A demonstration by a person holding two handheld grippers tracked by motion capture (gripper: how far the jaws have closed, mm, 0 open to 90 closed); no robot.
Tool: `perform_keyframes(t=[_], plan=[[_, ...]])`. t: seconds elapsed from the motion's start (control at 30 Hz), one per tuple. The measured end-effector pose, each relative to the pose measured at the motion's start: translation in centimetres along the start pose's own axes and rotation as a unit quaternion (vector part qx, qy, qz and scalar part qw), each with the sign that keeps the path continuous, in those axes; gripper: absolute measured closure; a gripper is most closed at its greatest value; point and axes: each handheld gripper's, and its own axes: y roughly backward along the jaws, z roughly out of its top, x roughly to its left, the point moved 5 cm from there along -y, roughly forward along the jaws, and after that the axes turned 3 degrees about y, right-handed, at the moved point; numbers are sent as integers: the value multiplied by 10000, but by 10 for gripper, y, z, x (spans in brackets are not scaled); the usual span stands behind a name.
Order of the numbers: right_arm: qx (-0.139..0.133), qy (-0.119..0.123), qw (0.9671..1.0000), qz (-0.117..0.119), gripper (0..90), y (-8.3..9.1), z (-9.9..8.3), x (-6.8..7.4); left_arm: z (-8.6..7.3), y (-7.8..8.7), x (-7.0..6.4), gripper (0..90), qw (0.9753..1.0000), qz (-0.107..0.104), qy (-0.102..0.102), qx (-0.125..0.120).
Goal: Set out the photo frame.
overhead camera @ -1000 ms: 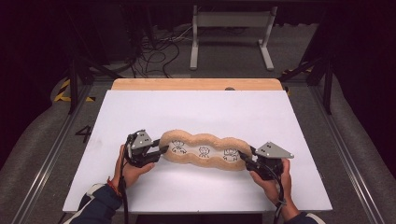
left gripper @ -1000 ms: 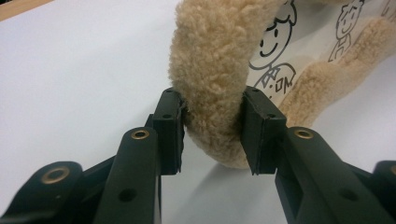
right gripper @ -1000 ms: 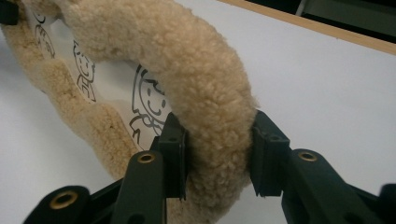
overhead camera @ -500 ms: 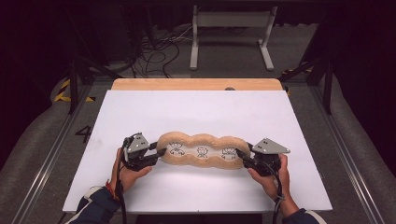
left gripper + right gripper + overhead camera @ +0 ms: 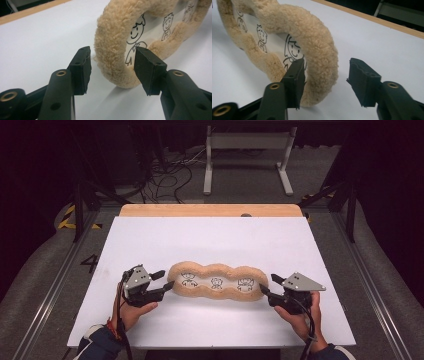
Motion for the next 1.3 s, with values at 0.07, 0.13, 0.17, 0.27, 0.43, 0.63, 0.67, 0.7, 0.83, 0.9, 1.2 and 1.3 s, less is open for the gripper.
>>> perform_keyframes(t=[0.07,0.13,0.17,0.27,0.43,0.63,0.67,0.7,0.83,0.9,1.2,1.3], plan=[[-78,2,9999,67,524,7,-1,-1,0,0,-1,498,10000,-18,-59,7],[-172,-108,9997,99,599,12,-1,-4,1,0,-1,517,9999,-24,-103,22],[-172,-108,9997,99,599,12,-1,-4,1,0,-1,538,9999,-24,-103,22],[-138,-41,9999,91,670,13,-2,-4,1,-1,-1,566,9998,-89,-152,12],[-13,61,9999,132,748,7,-4,0,0,-3,-3,617,9996,-142,-218,57],[66,126,9998,153,804,6,-6,3,-2,-5,-3,624,9995,-156,-237,98],[79,143,9998,140,811,6,-6,3,-3,-5,-3,629,9995,-146,-263,107],[73,134,9998,158,817,6,-6,3,-3,-5,-3,634,9995,-138,-257,104],[87,129,9998,143,830,5,-6,2,-3,-5,-1,663,9995,-167,-240,90],[87,197,9997,67,823,7,-5,2,-3,-4,-1,665,9995,-191,-232,83],[128,176,9997,-83,829,7,-6,-1,-4,-2,-3,664,9994,-202,-269,105],[151,189,9997,-65,829,6,-7,-1,-4,-2,-3,664,9993,-219,-269,119]])
